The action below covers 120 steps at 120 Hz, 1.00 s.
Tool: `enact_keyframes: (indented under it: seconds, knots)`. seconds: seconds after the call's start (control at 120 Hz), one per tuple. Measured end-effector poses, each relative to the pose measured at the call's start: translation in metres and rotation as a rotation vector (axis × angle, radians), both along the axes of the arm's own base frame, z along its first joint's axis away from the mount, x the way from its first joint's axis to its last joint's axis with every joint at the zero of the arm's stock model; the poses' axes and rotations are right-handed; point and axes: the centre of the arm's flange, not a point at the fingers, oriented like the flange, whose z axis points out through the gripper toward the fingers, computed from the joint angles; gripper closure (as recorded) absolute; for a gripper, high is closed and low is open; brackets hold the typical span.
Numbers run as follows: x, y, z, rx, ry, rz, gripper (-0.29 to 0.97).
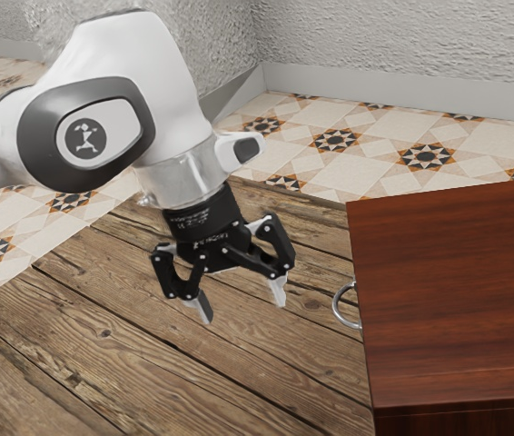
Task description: Pull the drawer handle with one arm to open the drawer
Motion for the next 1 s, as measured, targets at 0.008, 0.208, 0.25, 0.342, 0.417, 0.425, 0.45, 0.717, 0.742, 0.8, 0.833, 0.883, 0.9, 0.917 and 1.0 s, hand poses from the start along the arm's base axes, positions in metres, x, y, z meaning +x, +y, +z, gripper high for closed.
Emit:
enact_keyframes:
  seconds: [0.008,0.208,0.25,0.342,0.417,0.425,0.45,0.717,0.742,0.8,0.833,0.883,0.9,0.917,1.0]
  knots:
    - [0.001,0.000,-0.001,0.004,0.002,0.007,0.02]
    - [0.016,0.004,-0.010,0.041,-0.003,0.141,0.02]
    - [0.020,0.004,-0.014,0.045,-0.001,0.160,0.02]
    - [0.025,0.004,-0.018,0.056,-0.006,0.188,0.02]
    - [0.028,0.005,-0.020,0.063,-0.010,0.202,0.02]
    - [0.028,0.005,-0.020,0.063,-0.010,0.203,0.02]
    - [0.029,0.005,-0.020,0.064,-0.012,0.205,0.02]
    - [0.035,-0.019,-0.016,0.069,-0.036,0.162,0.02]
    - [0.031,-0.018,-0.015,0.068,-0.035,0.160,0.03]
    - [0.019,0.002,-0.014,0.048,-0.035,0.188,0.03]
    - [0.011,0.011,-0.019,0.034,-0.038,0.200,0.03]
    - [0.006,0.015,-0.021,0.007,-0.054,0.205,0.03]
    - [0.006,0.016,-0.021,-0.004,-0.060,0.204,0.03]
    - [0.006,0.016,-0.021,-0.013,-0.066,0.202,0.03]
    - [0.013,0.012,-0.024,-0.064,-0.094,0.183,0.03]
